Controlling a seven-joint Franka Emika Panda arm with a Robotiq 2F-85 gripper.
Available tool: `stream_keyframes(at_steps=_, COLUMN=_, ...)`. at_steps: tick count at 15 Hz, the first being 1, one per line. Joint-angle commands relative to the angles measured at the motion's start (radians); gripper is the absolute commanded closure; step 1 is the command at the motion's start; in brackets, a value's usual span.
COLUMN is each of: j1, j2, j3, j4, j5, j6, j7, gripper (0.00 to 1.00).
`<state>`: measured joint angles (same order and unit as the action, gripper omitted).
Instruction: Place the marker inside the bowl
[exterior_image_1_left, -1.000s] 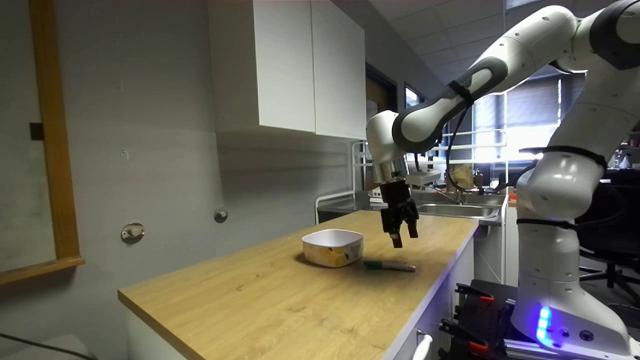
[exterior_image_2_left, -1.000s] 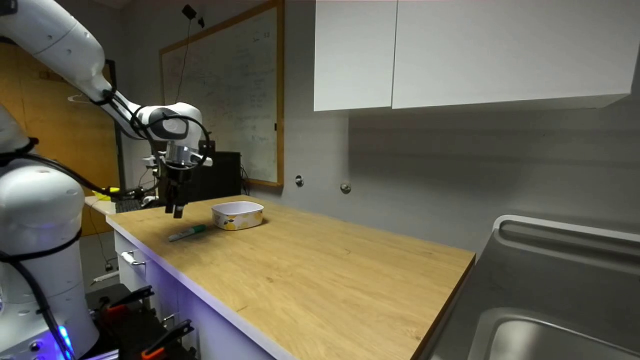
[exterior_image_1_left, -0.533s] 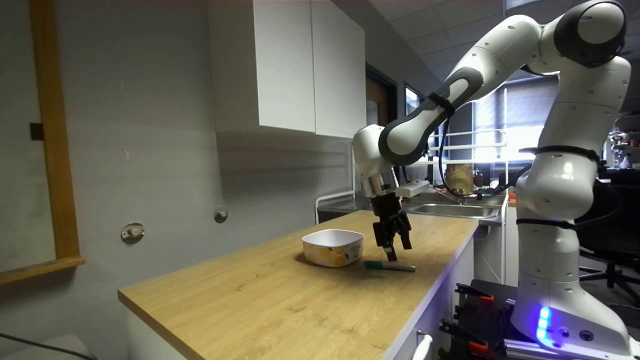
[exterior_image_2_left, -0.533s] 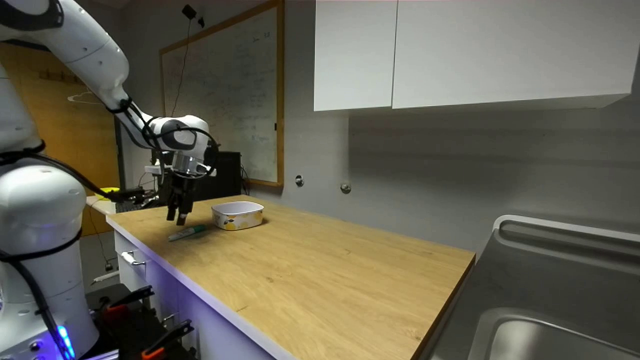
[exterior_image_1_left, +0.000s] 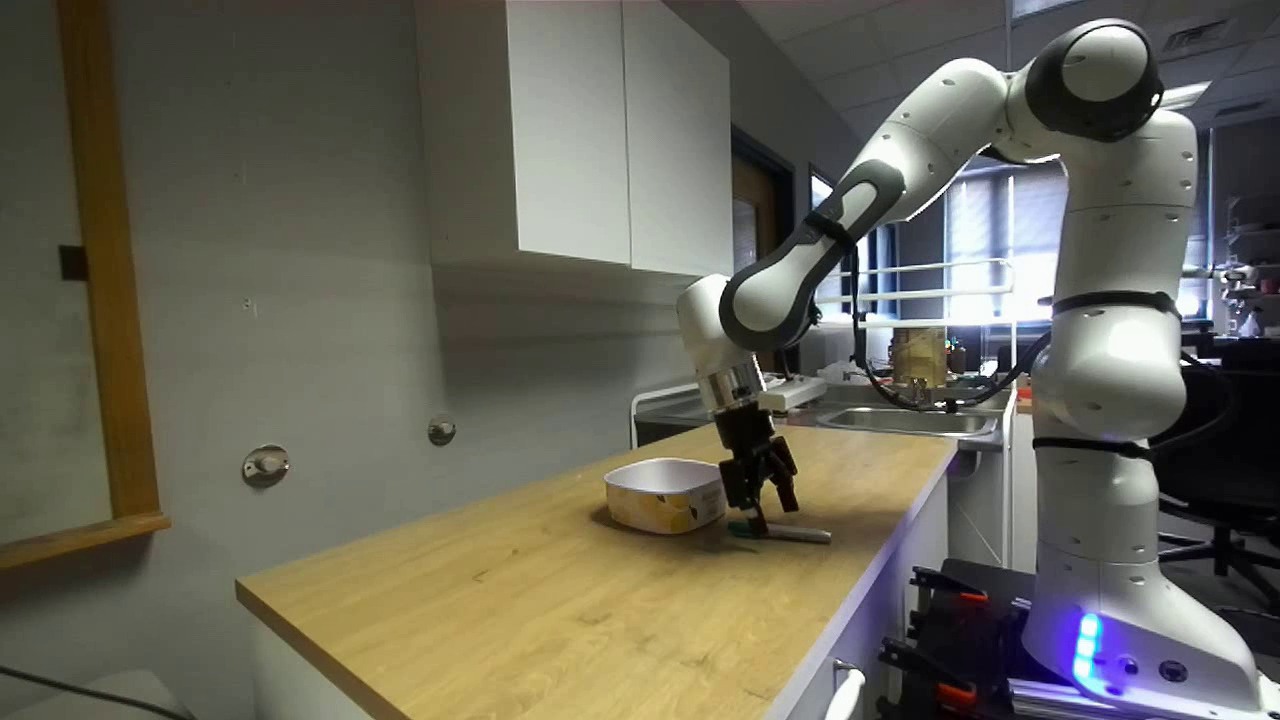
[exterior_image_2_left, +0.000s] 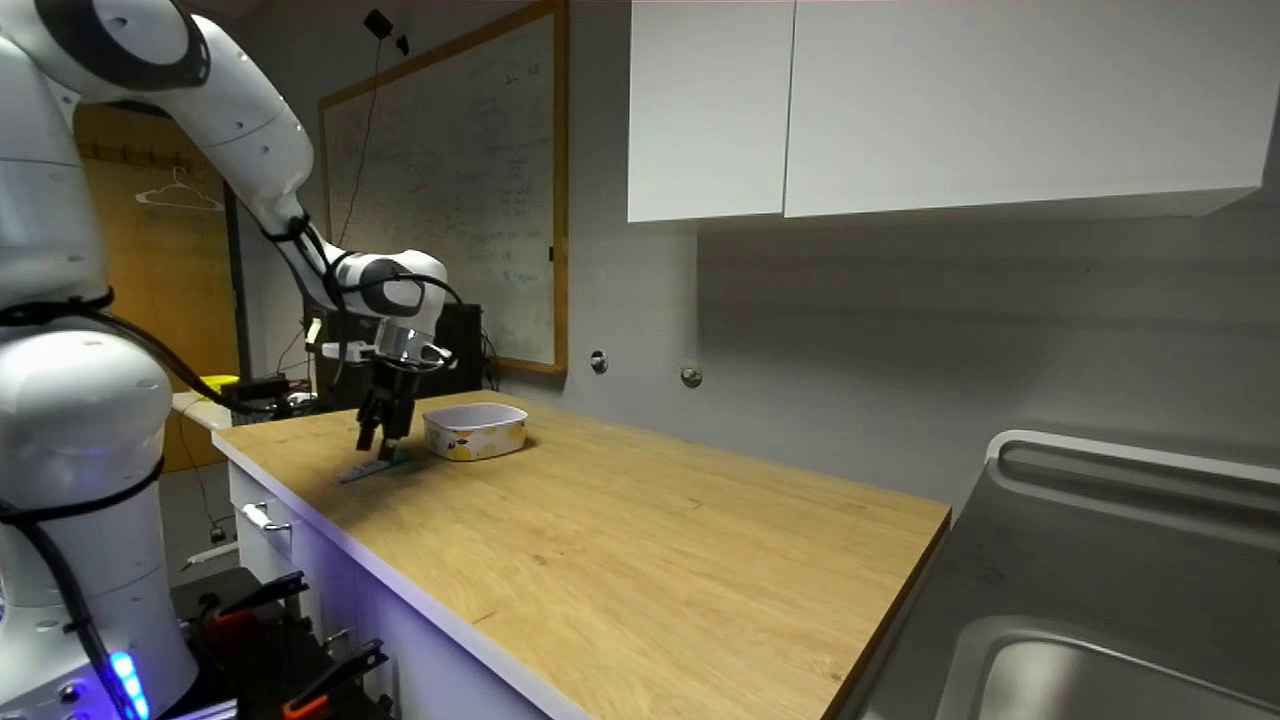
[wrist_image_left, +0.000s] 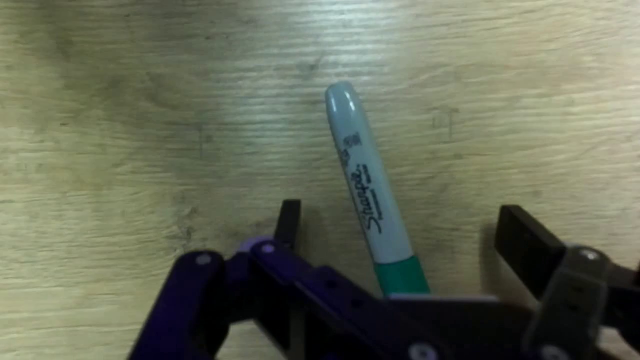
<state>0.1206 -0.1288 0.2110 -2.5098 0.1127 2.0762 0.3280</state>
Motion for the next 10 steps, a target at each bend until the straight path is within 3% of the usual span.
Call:
stream_keyframes(at_steps=1, j1=-0.007, j2=0.072, j3=-0.038, j4=0.055, j5=-0.018, j6=-0.009, j7=-0.043, gripper=0.00)
stream_keyframes(at_steps=4, j1=-0.011, j2=0.095, j3=-0.061, j4=0.069, j5=-0.007, j6=-0.010, j7=-0.068, gripper=0.00)
stream_keyframes(at_steps=5, j1=-0.012, j2=0.100, j3=-0.067, j4=0.073, j5=-0.002, j6=-0.008, j7=-0.077, gripper=0.25)
stream_keyframes(at_steps=7, j1=-0.013, j2=0.109, j3=-0.075, j4=0.084, j5=0.003, j6=-0.013, j7=-0.091, gripper=0.33)
stream_keyframes(at_steps=10, j1=-0.015, j2=0.117, j3=-0.085, j4=0.102, j5=0.010, j6=-0.018, j7=-0.104, gripper=0.58)
